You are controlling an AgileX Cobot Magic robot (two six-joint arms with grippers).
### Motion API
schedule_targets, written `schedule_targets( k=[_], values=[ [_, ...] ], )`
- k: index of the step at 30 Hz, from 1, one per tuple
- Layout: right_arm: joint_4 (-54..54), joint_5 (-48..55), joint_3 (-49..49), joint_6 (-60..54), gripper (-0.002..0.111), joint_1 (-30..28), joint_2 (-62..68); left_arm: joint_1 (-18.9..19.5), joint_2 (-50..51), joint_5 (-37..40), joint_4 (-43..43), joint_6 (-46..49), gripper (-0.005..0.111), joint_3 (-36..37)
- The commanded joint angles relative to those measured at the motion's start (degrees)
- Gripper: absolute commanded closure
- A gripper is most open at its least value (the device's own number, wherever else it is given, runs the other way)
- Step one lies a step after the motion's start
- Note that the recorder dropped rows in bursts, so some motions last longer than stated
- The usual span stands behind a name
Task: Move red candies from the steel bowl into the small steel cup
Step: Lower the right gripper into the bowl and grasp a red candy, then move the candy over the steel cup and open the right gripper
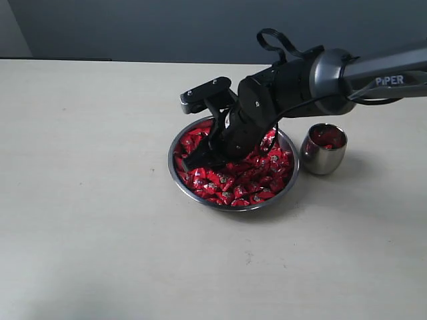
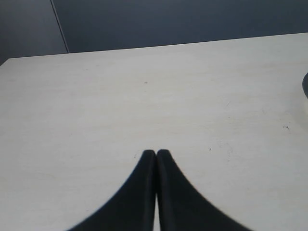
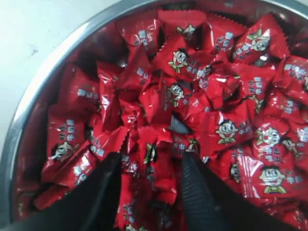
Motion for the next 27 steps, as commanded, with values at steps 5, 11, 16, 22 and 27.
schedule_targets(
  k=[5, 11, 16, 22, 27],
  values=[
    [0.2, -3.6, -0.2, 0.0, 0.103, 0.0, 1.6, -0.5, -0.3, -0.3, 0.1, -0.1, 0.106, -0.5],
    [-0.6, -1.6, -0.2, 0.0, 0.108, 0.0, -1.3, -0.5, -0.3, -0.3, 0.1, -0.1, 0.106, -0.5],
    [-2.0, 1.8, -0.2, 0.0, 0.108, 0.0, -6.7, -0.5, -0.3, -0.3, 0.1, -0.1, 0.106, -0.5],
    [-5.9, 6.7, -0.2, 2.9, 0.108, -2.1, -13.6, -0.5, -0.3, -0.3, 0.1, -0.1, 0.106, -0.5],
    [-10.6, 11.8, 0.1, 7.2, 0.108, -7.6, -17.4, -0.5, -0.3, -0.3, 0.1, -0.1, 0.106, -0.5]
  ],
)
